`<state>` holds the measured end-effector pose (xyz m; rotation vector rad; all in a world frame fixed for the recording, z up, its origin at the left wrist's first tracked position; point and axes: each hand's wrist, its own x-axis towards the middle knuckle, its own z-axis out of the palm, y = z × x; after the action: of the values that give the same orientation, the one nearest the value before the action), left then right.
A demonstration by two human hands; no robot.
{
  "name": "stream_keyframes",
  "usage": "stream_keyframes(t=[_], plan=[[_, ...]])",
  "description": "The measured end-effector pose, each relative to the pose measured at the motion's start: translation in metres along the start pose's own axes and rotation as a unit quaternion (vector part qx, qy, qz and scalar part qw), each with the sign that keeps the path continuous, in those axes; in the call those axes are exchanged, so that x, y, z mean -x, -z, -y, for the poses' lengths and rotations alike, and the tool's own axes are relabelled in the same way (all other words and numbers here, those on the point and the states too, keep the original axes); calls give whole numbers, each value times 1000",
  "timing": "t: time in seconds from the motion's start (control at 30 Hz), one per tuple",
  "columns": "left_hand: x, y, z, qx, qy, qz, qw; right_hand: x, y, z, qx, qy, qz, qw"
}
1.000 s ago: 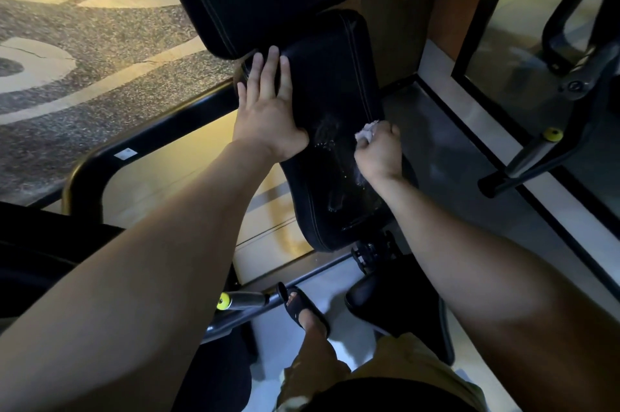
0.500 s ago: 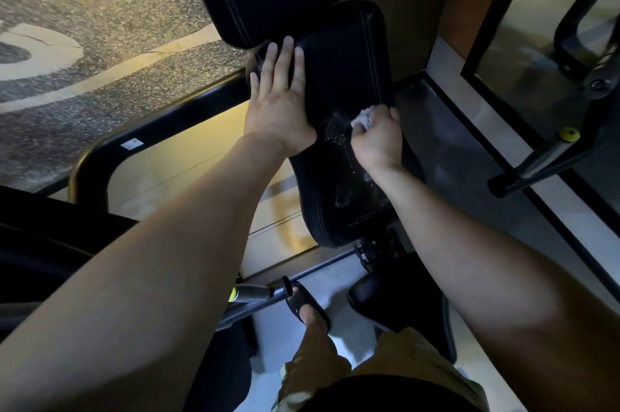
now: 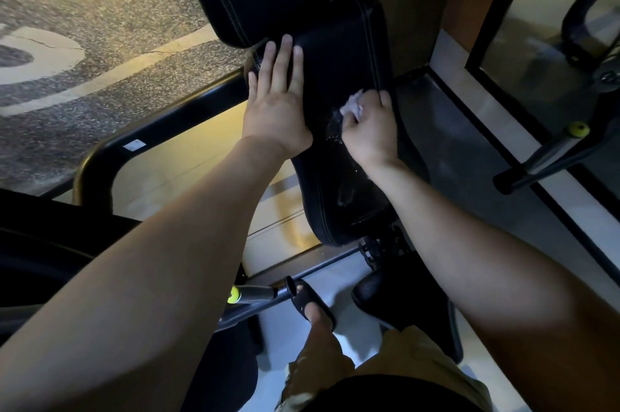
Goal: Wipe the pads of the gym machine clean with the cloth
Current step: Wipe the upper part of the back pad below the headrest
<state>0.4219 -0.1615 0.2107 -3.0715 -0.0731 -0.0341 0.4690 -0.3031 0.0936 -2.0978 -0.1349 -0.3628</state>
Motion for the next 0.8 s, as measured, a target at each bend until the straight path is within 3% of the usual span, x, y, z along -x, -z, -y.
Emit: stream_keyframes(t=[0.17,0.33,0.43,0.6,0.8], plan=[[7,13,20,63,-40,-33,997,-15,6,14,-20,85,-12,996],[21,4,46,95,-31,-50,994,20,-3,-33,19,15,43,999],[16,4,45,130,-18,-52,990,12,-2,-20,6,-12,39,999],[17,0,36,142,1,-55,988,-10,-4,24,-57,47,-2,997],[17,-4,32,132,22,-50,990,26,-11,-20,43,65,50,996]])
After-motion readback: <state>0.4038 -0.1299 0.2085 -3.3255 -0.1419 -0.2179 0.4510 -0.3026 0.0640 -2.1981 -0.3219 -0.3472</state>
